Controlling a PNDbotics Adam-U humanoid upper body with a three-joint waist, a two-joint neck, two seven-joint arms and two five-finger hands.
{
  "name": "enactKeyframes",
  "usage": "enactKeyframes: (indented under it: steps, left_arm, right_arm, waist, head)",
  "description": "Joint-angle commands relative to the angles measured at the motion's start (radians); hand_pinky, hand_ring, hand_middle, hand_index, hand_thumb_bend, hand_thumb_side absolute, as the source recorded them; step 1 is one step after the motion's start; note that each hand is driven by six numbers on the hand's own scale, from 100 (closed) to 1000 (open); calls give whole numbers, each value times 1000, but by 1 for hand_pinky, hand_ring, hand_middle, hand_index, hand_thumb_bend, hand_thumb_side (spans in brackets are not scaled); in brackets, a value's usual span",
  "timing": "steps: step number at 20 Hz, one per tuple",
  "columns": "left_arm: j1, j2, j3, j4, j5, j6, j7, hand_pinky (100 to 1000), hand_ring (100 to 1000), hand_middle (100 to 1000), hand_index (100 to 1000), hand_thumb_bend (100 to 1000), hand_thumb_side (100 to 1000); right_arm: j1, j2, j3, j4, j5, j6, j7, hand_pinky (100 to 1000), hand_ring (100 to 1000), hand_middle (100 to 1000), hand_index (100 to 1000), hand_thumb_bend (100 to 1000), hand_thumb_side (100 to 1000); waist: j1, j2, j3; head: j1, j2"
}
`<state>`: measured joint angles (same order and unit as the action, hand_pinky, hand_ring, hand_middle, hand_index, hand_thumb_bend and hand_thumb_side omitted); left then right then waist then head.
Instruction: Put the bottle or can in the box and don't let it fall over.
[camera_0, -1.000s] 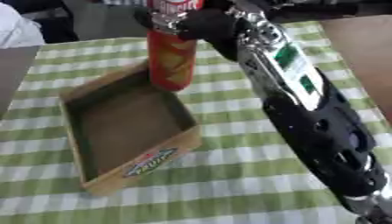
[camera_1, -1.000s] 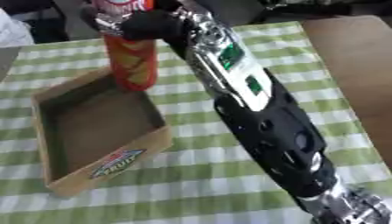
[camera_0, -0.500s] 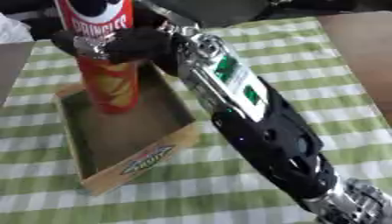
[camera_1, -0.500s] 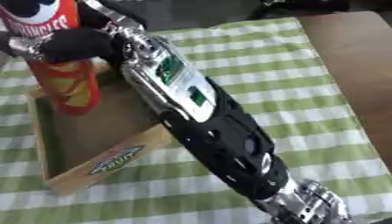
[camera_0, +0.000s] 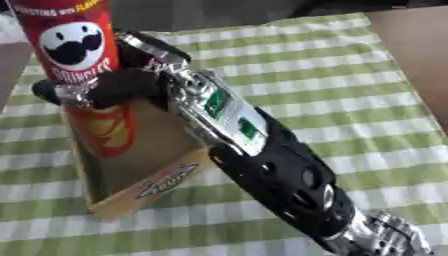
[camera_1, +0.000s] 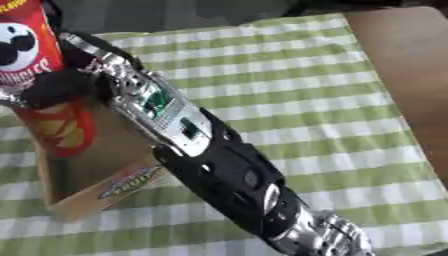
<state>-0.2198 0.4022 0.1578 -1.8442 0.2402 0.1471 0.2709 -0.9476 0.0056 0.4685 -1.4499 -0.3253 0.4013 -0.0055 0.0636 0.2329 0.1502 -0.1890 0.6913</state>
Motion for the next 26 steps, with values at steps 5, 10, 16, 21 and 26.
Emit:
enactKeyframes:
  steps: [5, 10, 16, 21, 26]
  left_arm:
    - [-3, 17, 20, -8, -9, -3, 4, 1000, 749, 804, 792, 542, 100]
    - [-5, 18, 21, -11, -8, -3, 3, 1000, 749, 805, 793, 542, 100]
    - [-6, 24, 22, -15, -9, -4, 2, 1000, 748, 805, 792, 541, 100]
    - [-3, 31, 23, -14, -12, -3, 2, 1000, 748, 805, 792, 541, 100]
    - [5, 37, 26, -13, -14, -2, 3, 1000, 747, 805, 792, 539, 100]
  right_arm:
    - [-7, 3, -11, 35, 63, -46, 52, 1000, 1000, 962, 930, 758, 162]
    - [-4, -1, -20, 51, 150, -20, 80, 1000, 1000, 969, 1000, 909, 296]
    - [-4, -12, -33, 43, 170, -12, 91, 1000, 1000, 965, 1000, 908, 295]
    - [-5, -30, -40, 18, 160, -5, 88, 1000, 1000, 965, 1000, 901, 289]
    - [3, -66, -45, -27, 145, 14, 96, 1000, 1000, 966, 1000, 902, 290]
  waist:
    - [0, -11, 2]
    - [0, -13, -2]
    - [1, -19, -10]
    - [2, -25, -18]
    - [0, -36, -32]
  head:
    - [6, -14]
    - [12, -15]
    - [19, -17]
    - [25, -15]
    - [35, -9]
